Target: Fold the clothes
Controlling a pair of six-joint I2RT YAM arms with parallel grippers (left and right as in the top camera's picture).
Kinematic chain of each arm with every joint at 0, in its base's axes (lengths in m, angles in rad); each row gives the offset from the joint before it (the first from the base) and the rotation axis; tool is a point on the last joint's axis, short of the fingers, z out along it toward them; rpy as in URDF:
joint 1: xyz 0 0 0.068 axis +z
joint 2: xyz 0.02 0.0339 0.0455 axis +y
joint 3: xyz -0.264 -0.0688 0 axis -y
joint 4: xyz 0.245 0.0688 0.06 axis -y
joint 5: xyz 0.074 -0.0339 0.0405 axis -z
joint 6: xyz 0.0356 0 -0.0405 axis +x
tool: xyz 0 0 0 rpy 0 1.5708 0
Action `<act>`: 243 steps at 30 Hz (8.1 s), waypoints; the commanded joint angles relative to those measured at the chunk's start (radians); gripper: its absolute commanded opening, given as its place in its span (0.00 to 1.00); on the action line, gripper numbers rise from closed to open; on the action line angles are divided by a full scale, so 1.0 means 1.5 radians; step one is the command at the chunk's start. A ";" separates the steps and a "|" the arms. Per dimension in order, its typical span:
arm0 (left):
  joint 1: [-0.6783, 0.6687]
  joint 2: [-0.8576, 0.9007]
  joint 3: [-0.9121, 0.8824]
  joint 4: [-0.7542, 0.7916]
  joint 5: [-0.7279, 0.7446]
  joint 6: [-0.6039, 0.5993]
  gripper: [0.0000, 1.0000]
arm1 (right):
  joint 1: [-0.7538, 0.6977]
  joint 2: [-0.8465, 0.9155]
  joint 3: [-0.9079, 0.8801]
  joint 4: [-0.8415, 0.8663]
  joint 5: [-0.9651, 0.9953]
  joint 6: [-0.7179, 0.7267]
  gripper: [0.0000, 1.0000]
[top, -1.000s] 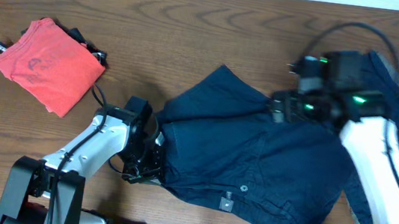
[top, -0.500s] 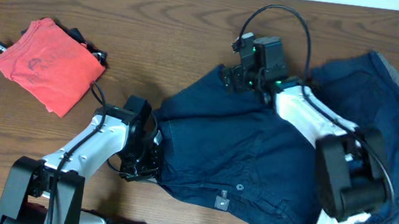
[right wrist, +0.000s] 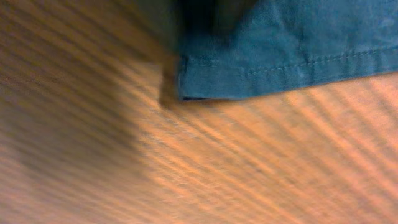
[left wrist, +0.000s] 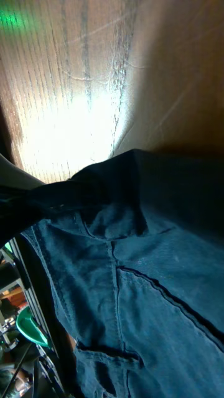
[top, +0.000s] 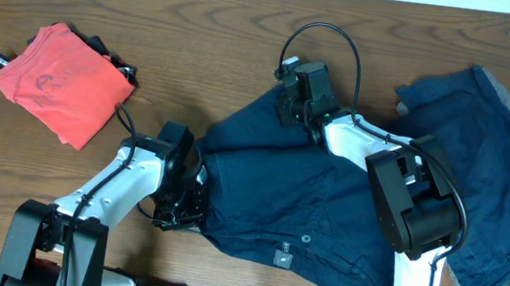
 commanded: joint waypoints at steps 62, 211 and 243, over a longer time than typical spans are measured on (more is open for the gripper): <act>-0.159 -0.004 -0.003 0.289 -0.095 -0.529 0.81 | -0.408 -0.194 0.210 -0.844 0.054 0.245 0.99; -0.048 0.140 0.107 0.205 -0.089 -0.261 0.20 | -0.289 -0.468 0.042 -0.693 0.165 0.288 0.01; 0.101 0.104 0.234 0.073 0.059 -0.133 0.68 | -0.292 -0.468 0.041 -0.846 0.093 0.393 0.05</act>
